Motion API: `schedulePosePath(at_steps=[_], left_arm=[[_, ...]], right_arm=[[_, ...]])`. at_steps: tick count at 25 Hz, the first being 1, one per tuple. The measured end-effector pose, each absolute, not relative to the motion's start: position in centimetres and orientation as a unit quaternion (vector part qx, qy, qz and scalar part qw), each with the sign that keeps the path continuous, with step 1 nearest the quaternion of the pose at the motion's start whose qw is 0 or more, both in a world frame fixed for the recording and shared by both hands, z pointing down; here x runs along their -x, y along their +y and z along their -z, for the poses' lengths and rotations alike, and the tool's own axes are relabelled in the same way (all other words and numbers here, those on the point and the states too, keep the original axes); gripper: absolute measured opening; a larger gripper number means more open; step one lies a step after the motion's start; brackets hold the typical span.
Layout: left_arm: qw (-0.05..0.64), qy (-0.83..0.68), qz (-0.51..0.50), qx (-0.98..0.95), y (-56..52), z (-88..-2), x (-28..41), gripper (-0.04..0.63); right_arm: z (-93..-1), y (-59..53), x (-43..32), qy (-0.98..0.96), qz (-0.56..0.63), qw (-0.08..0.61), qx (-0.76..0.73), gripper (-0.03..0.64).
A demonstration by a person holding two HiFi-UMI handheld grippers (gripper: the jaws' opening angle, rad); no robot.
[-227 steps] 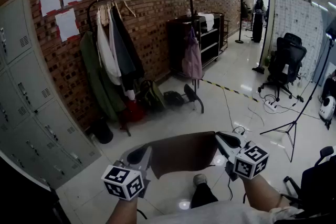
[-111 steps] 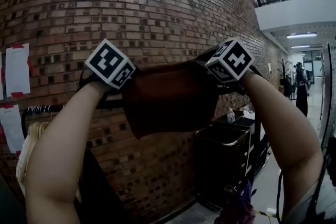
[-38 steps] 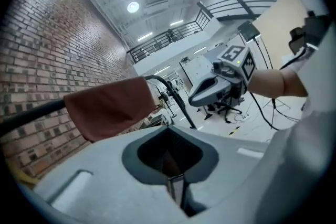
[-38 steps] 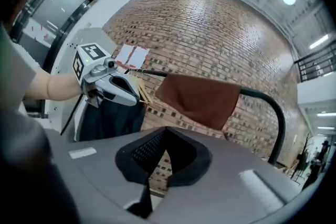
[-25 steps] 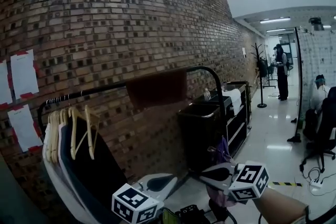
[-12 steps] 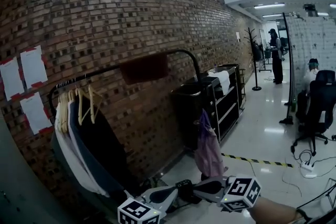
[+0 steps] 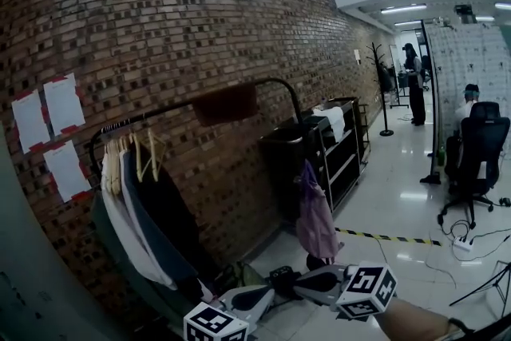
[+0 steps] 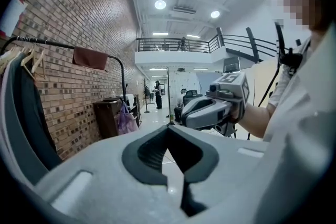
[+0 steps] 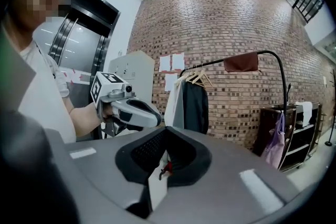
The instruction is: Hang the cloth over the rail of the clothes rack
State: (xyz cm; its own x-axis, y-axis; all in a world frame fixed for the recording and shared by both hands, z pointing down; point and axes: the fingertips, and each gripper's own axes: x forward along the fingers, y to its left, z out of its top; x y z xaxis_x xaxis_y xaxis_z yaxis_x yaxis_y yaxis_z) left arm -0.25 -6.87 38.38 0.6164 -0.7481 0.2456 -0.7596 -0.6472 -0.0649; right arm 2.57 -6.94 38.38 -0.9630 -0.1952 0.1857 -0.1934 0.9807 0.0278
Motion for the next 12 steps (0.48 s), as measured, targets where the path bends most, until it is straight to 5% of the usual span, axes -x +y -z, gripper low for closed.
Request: schedulePosePath(at_steps=[12], left_arm=[[0.031,-0.396,-0.136,-0.908,2.0,-39.2,1.2,0.000]], right_arm=[[-39.5,2.1,-1.1,-0.988,-0.025,0.092,-0.124,0.000]])
